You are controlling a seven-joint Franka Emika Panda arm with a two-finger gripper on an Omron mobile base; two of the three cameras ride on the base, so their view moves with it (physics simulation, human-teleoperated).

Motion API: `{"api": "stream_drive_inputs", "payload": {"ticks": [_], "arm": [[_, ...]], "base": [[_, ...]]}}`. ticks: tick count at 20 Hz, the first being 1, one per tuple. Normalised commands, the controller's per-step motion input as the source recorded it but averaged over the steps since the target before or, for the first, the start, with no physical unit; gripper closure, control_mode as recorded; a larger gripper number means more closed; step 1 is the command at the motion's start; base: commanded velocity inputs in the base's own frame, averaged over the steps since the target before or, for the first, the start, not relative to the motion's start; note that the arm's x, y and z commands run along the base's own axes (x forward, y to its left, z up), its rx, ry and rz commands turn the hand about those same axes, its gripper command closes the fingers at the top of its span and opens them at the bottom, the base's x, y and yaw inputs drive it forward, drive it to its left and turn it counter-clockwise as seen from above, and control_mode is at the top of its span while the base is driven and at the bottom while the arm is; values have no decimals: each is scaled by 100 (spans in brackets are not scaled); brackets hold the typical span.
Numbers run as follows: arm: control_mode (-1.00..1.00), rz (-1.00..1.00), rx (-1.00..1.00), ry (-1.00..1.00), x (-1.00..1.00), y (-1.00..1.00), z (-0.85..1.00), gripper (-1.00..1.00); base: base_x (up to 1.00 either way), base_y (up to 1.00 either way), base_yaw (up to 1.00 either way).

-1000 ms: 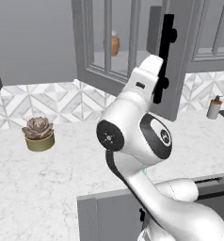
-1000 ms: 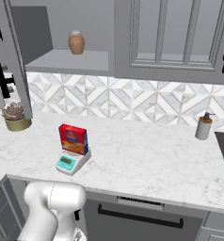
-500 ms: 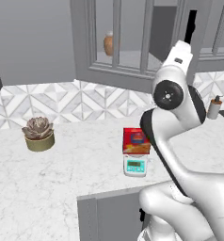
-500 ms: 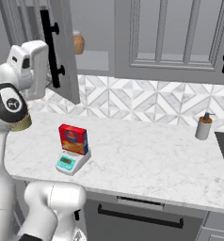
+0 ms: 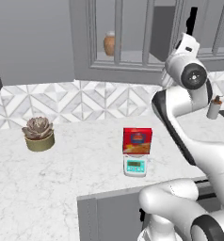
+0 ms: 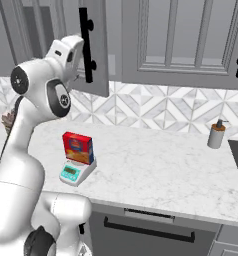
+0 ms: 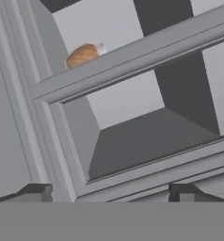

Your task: Pick the boxed food and place it on the digital scale for weighing, and close the cabinet.

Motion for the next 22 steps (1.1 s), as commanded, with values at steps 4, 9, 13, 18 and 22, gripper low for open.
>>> {"api": "stream_drive_inputs", "payload": {"ticks": [4, 9, 13, 18, 22], "arm": [[-100, 19, 6, 0, 94, 0, 0, -100], [-100, 15, 5, 1, 93, 1, 0, -100], [-100, 8, 1, 7, 88, 0, 0, -100], [-100, 3, 0, 11, 92, 14, -1, -100], [-100, 2, 0, 0, 74, 27, -13, -100]], "base": [[0, 0, 0], [0, 0, 0], [0, 0, 0], [0, 0, 0], [0, 0, 0]]}}
